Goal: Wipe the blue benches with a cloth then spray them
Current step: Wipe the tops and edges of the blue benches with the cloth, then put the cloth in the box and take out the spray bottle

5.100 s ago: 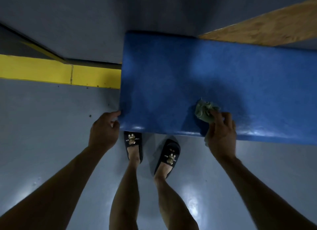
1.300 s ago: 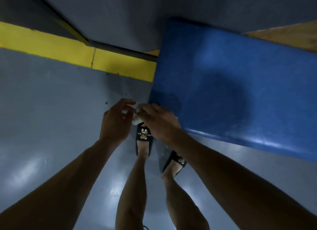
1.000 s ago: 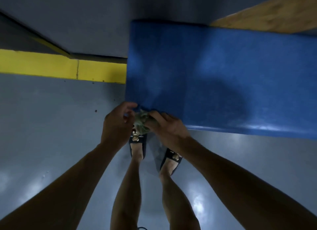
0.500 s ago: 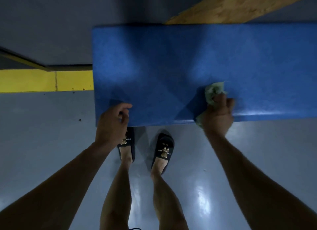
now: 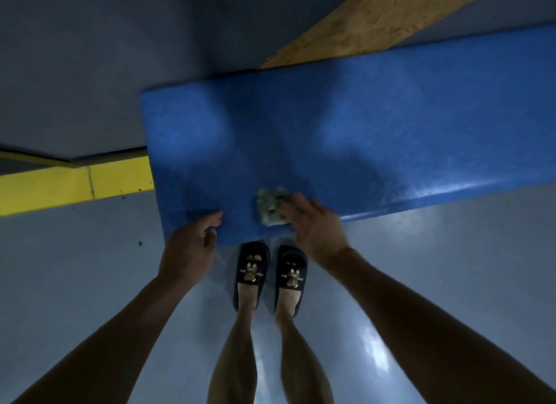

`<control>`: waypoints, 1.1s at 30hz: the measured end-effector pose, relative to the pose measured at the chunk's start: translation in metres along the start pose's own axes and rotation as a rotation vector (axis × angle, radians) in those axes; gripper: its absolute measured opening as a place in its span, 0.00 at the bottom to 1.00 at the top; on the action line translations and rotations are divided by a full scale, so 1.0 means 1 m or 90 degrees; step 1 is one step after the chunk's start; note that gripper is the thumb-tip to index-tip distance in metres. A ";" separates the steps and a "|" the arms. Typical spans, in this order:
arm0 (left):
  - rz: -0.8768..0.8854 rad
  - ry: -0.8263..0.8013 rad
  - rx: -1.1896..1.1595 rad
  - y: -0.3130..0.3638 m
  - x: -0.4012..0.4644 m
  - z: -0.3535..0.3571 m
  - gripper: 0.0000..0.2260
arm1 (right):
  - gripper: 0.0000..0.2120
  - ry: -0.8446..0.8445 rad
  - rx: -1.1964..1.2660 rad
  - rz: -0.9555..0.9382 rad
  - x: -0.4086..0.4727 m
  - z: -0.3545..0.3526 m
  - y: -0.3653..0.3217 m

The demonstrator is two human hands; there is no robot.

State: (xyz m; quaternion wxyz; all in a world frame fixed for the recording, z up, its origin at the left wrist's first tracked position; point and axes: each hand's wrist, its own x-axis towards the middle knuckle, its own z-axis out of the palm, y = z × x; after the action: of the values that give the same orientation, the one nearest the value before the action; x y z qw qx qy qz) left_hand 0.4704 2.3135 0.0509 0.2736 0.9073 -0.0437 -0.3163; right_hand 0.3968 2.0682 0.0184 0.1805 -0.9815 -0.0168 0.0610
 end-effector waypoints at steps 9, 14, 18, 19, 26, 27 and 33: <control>0.081 -0.133 -0.066 0.034 0.010 -0.025 0.17 | 0.09 0.036 0.113 0.554 -0.008 -0.082 0.095; 0.193 -0.124 -0.208 0.114 0.010 -0.057 0.16 | 0.08 0.251 0.533 0.568 -0.002 -0.159 0.058; 0.256 -0.081 -0.316 0.195 -0.001 -0.083 0.11 | 0.04 0.301 0.809 0.574 -0.011 -0.232 0.016; 0.267 -0.082 -0.341 0.217 -0.005 -0.088 0.11 | 0.03 0.309 0.881 0.579 -0.016 -0.250 0.009; 0.437 -0.149 -0.251 0.353 -0.059 -0.097 0.13 | 0.25 0.346 1.235 0.579 -0.063 -0.350 0.003; 0.489 -0.163 -0.210 0.371 -0.069 -0.095 0.14 | 0.26 0.357 1.242 0.580 -0.072 -0.361 0.009; 0.672 -0.309 -0.016 0.483 -0.125 -0.041 0.27 | 0.21 0.425 1.250 0.570 -0.152 -0.429 0.077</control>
State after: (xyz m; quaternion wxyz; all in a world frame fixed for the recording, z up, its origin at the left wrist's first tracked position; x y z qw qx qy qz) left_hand 0.4407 1.9559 0.3997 0.3874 0.6610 -0.5476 -0.3364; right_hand 0.3009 1.8370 0.4066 0.8311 -0.3000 0.4406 -0.1585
